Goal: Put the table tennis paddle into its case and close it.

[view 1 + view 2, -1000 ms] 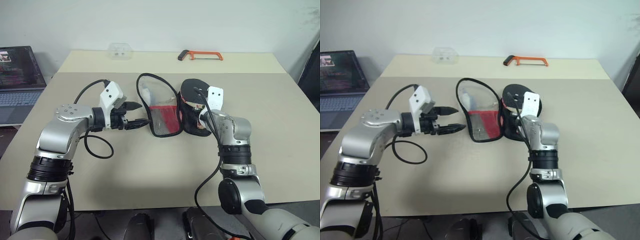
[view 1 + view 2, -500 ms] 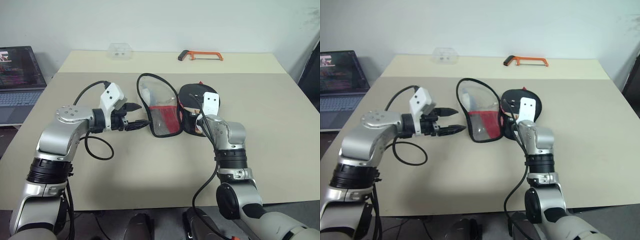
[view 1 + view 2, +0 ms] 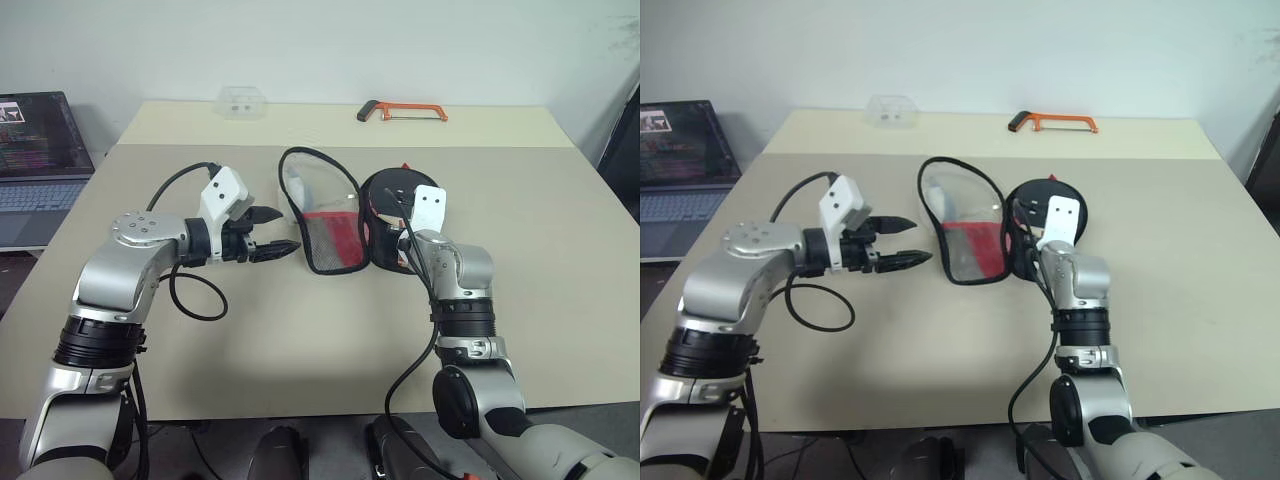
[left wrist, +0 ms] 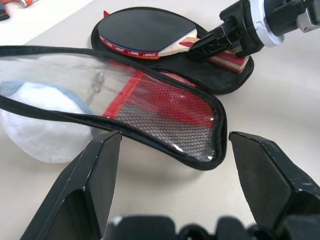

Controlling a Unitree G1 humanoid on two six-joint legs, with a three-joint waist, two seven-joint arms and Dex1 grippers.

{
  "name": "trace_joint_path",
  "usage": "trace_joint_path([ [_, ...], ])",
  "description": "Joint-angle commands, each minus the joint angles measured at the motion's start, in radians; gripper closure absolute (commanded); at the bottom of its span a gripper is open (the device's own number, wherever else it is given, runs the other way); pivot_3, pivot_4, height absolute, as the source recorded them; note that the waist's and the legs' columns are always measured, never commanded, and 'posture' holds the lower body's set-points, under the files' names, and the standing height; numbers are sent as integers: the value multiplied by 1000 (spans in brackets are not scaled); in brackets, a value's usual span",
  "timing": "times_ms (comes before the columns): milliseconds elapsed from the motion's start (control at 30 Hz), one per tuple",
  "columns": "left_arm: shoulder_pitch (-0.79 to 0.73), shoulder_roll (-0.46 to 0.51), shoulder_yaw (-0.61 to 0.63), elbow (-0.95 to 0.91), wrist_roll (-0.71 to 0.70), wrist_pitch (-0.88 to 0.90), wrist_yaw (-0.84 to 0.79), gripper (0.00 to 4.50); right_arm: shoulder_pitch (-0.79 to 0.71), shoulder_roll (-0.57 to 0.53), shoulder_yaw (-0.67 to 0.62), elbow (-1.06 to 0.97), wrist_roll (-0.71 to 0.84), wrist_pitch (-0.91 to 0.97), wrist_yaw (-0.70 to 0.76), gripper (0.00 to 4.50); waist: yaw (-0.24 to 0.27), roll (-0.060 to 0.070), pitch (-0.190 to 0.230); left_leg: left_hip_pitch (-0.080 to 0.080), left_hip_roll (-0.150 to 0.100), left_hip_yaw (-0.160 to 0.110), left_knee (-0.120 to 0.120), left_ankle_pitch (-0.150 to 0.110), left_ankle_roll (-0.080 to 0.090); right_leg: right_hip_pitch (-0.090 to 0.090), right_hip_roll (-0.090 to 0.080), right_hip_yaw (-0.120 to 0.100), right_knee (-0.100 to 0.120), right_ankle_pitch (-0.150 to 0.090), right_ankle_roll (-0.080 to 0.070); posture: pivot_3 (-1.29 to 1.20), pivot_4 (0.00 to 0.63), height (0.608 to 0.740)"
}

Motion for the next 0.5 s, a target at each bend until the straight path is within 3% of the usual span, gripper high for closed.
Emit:
trace_joint_path([
  [33, -8, 22, 21, -34, 0, -5, 0, 745, -5, 6, -5, -17, -3, -22, -5, 3418, 0, 0, 0, 0, 0, 0, 0, 0, 0, 0, 0, 0, 0, 0, 0, 0, 150, 740],
  [333, -6, 27, 26, -33, 1, -6, 1, 745, -2, 36, -75, 8, 49, 29, -13, 3418, 1, 0, 0, 0, 0, -1, 0, 0, 0, 0, 0, 0, 0, 0, 0, 0, 150, 740],
  [367, -6, 28, 26, -31, 1, -7, 0, 745, -1, 33, -73, 8, 48, 32, -13, 2694, 1, 0, 0, 0, 0, -1, 0, 0, 0, 0, 0, -1, 0, 0, 0, 0, 150, 740],
  [500, -9, 32, 25, -19, 3, -12, -1, 745, -4, 23, -66, 0, 49, 41, -6, 1470, 1, -1, -1, 0, 0, -2, 0, -1, 1, 1, 0, -2, 0, 0, 0, 0, 150, 740],
])
